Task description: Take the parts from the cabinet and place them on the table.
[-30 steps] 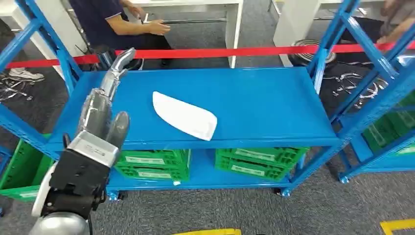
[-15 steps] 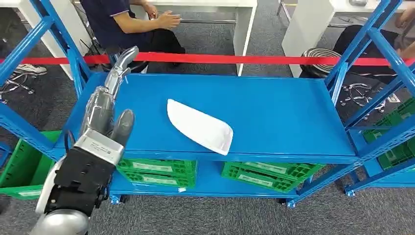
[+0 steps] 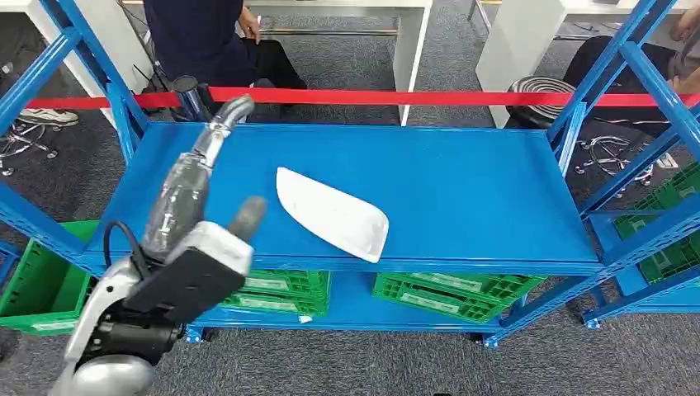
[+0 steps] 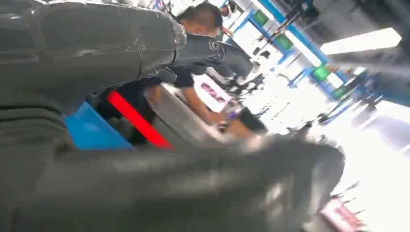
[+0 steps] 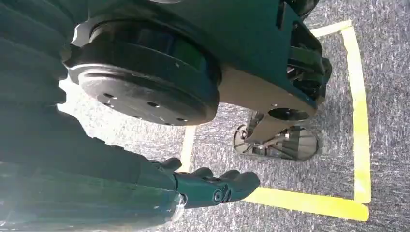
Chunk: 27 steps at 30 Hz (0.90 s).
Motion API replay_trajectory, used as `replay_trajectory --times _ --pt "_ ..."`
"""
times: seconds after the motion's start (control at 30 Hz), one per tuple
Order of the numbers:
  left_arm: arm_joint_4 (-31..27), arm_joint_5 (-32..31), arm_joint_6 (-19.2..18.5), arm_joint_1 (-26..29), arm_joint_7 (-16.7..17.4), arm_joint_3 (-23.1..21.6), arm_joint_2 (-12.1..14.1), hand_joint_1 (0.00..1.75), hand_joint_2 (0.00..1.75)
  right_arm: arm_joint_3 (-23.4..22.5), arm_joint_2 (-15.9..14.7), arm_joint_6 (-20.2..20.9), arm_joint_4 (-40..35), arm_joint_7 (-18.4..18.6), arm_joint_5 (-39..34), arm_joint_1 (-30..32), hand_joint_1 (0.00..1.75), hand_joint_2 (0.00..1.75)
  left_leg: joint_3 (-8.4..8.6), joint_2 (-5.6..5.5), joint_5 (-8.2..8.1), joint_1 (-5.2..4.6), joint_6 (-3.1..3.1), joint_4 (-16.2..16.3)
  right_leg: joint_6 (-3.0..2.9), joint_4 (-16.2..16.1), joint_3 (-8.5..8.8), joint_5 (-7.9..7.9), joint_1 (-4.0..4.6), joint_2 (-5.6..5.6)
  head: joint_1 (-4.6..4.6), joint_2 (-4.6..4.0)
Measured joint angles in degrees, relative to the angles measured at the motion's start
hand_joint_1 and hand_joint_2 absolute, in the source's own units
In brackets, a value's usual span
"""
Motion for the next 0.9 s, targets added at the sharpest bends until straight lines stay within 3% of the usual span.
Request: replay_trajectory --times 0.1,0.27,0.3,0.43,0.6,0.63,0.77,0.9 --pt "0.7 -3.3 -7.6 -1.2 2.3 -2.1 0.5 0.00 1.75 0.0 0.0 0.0 0.0 0.0 0.0 -0.1 0.00 1.75 0.06 -0.09 0.00 -0.01 0.00 0.0 -0.02 0.0 0.08 0.02 -0.01 0.00 0.02 0.00" --pt "2.3 -4.9 -10.1 -2.1 2.8 -4.4 0.8 0.00 1.75 0.0 0.0 0.0 0.0 0.0 0.0 -0.1 0.00 1.75 0.09 -0.19 0.01 -0.01 -0.01 0.0 -0.05 -0.1 0.14 0.04 -0.01 -0.01 0.02 0.00" --pt "2.5 -5.5 -11.9 -2.4 3.1 -4.9 0.9 0.00 0.00 0.0 0.0 0.0 0.0 0.1 0.1 -0.1 0.00 1.75 0.10 -0.22 0.01 -0.01 -0.01 0.0 -0.05 -0.1 0.16 0.04 -0.01 -0.01 0.02 0.00" --pt "6.0 -8.9 -18.1 -3.2 1.8 -8.2 1.0 0.00 0.00 0.0 0.0 0.5 0.0 0.3 0.9 -0.1 0.00 1.75 0.11 -0.34 0.01 -0.01 -0.01 0.0 -0.05 -0.1 0.16 0.04 -0.01 -0.03 0.02 0.00" --pt "14.2 -13.0 -19.5 -4.4 -0.6 -13.0 -0.2 0.00 0.00 0.0 0.0 1.1 0.0 0.5 2.0 -0.3 0.00 1.75 0.11 -0.63 0.05 -0.02 -0.07 0.0 -0.05 -0.1 0.21 0.04 -0.01 -0.13 0.02 0.00" --pt "15.4 -13.4 -19.8 -4.8 -0.9 -13.6 -0.4 0.00 1.75 0.0 0.0 1.2 0.0 0.5 2.1 -0.3 0.00 1.75 0.11 -0.66 0.05 -0.01 -0.07 0.0 -0.05 -0.1 0.21 0.04 -0.01 -0.15 0.02 0.00" --pt "22.2 -16.1 -20.5 -7.5 -2.9 -16.2 -1.9 0.00 1.75 0.1 0.0 1.7 0.0 0.5 3.4 -0.3 0.00 1.75 0.11 -0.88 0.08 -0.02 -0.13 0.0 -0.05 -0.1 0.24 0.04 -0.01 -0.31 0.04 0.00" --pt "31.8 -17.5 -18.4 -10.1 -4.8 -17.7 -4.1 0.00 1.75 0.2 0.2 2.1 0.0 0.5 4.4 -0.5 0.00 1.75 0.12 -0.87 0.09 -0.01 -0.15 0.0 -0.05 -0.1 0.26 0.04 -0.01 -0.31 0.04 0.00"
